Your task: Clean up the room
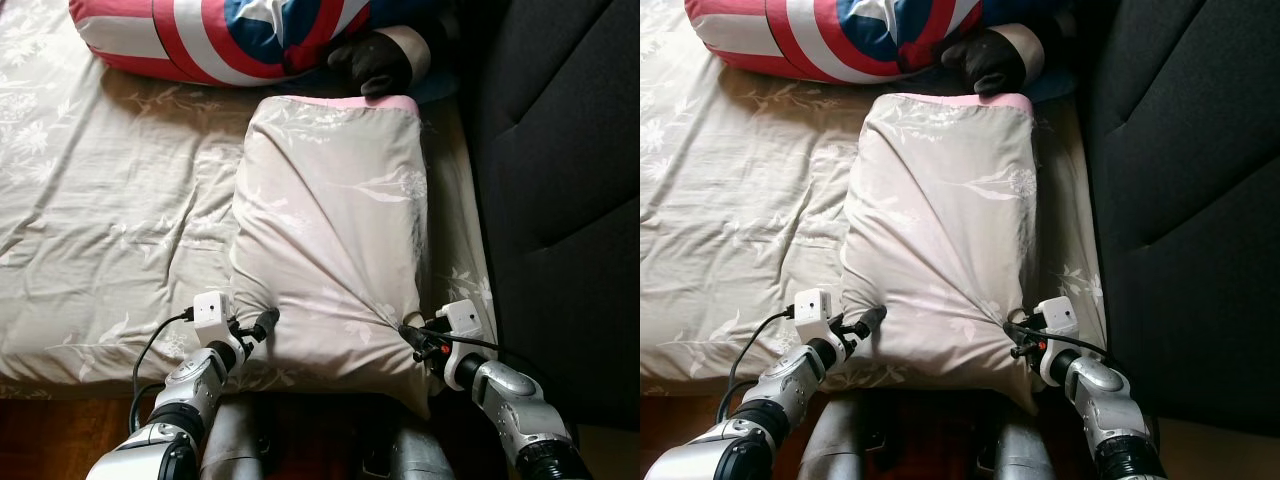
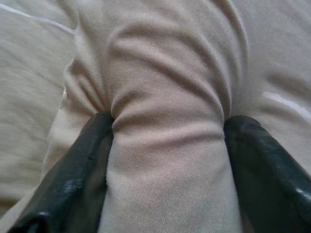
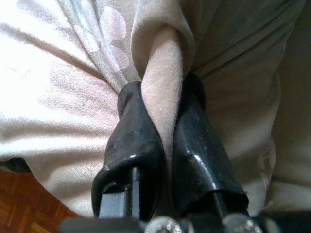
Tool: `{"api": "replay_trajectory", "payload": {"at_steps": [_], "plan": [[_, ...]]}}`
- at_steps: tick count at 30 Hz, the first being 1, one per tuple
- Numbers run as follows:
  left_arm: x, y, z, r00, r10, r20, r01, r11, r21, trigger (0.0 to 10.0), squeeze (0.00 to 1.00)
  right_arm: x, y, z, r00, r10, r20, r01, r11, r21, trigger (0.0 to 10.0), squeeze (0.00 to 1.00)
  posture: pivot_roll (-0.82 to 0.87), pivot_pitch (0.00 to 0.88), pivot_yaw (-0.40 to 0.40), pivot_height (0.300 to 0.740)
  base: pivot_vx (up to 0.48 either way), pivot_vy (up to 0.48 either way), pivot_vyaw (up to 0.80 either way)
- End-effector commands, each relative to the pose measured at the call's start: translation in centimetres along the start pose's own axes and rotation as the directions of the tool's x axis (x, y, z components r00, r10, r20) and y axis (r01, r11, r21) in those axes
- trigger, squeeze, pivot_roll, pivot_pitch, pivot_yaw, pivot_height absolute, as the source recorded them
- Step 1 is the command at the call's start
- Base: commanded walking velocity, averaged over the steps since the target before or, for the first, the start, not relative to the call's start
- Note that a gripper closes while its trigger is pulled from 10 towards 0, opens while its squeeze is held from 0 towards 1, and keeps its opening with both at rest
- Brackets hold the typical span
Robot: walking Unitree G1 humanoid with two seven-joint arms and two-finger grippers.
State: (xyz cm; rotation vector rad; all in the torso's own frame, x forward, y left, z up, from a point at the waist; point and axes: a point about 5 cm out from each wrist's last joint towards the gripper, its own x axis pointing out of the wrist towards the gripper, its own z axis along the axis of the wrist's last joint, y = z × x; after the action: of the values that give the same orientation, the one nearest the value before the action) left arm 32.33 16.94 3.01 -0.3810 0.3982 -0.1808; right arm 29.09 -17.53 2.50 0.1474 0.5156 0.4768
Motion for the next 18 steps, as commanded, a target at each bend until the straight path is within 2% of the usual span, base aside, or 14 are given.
{"api": "replay_trajectory", "payload": {"at_steps": [1,9,18], "plan": [[-0.7,-1.0,-4.3,0.988,-0.052,-0.149,0.042,0.997,-0.07,0.0,0.0,-0.5,1.9,-6.1,0.971,0.067,-0.229,-0.047,0.995,0.093,0.0,0.0,-0.11,0.439,-0.122,0.656,0.0,0.0,0.0],[-0.7,-1.8,-5.0,0.981,-0.092,-0.171,0.084,0.995,-0.054,0.0,0.0,-0.5,2.2,-6.1,0.973,0.062,-0.222,-0.041,0.994,0.1,0.0,0.0,-0.11,0.437,-0.117,0.656,0.0,0.0,0.0],[-0.4,-2.3,-4.7,0.981,-0.121,-0.152,0.113,0.992,-0.059,0.0,0.0,-0.3,2.3,-5.9,0.977,0.053,-0.208,-0.032,0.994,0.104,0.0,0.0,-0.1,0.427,-0.112,0.656,0.0,0.0,0.0]]}}
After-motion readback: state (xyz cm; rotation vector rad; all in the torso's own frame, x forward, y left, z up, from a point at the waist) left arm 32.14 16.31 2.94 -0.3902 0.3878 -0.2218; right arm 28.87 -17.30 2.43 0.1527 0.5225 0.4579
